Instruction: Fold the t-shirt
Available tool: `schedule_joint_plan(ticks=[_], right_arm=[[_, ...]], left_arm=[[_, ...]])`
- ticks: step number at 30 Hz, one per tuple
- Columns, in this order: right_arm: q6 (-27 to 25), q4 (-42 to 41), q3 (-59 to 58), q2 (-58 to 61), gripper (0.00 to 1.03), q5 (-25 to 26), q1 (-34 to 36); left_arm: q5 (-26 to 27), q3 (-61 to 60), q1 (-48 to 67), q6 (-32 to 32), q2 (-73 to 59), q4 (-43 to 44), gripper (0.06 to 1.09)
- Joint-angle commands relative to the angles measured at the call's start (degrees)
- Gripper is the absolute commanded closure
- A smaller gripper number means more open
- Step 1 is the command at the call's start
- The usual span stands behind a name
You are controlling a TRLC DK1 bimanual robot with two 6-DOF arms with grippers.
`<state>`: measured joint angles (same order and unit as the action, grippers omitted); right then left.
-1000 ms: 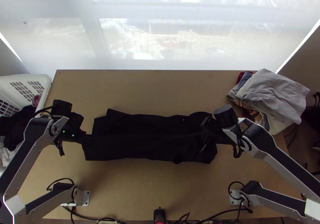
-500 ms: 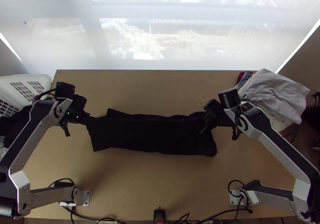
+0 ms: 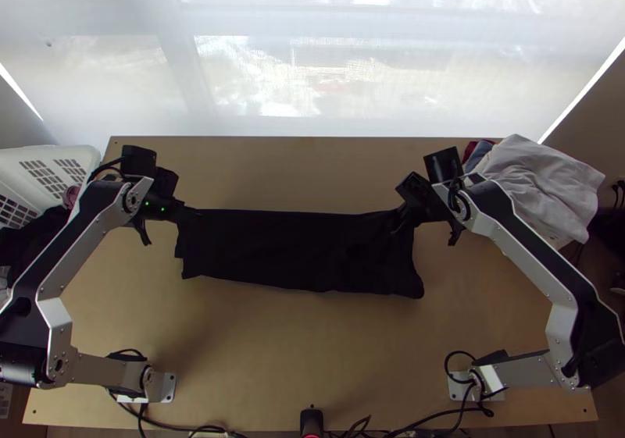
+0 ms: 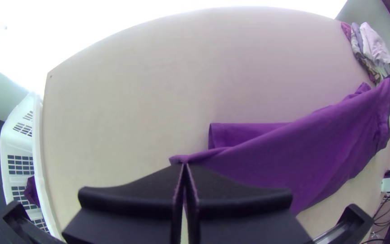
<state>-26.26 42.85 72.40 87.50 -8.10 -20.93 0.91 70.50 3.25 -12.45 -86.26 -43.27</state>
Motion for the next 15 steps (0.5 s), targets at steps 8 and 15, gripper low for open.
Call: schedule_joint_plan(ticks=[8, 15], right_arm=[[-1.42, -1.19, 6.26, 12.87, 1.00, 0.36, 2.12], [-1.42, -2.42, 6.44, 16.21, 1.00, 1.15, 3.44]], left_arm=[[-0.29, 2.80, 0.18, -0.47, -8.49, 6.44, 1.05], [-0.29, 3.24, 0.80, -0.47, -11.56, 7.58, 1.05]])
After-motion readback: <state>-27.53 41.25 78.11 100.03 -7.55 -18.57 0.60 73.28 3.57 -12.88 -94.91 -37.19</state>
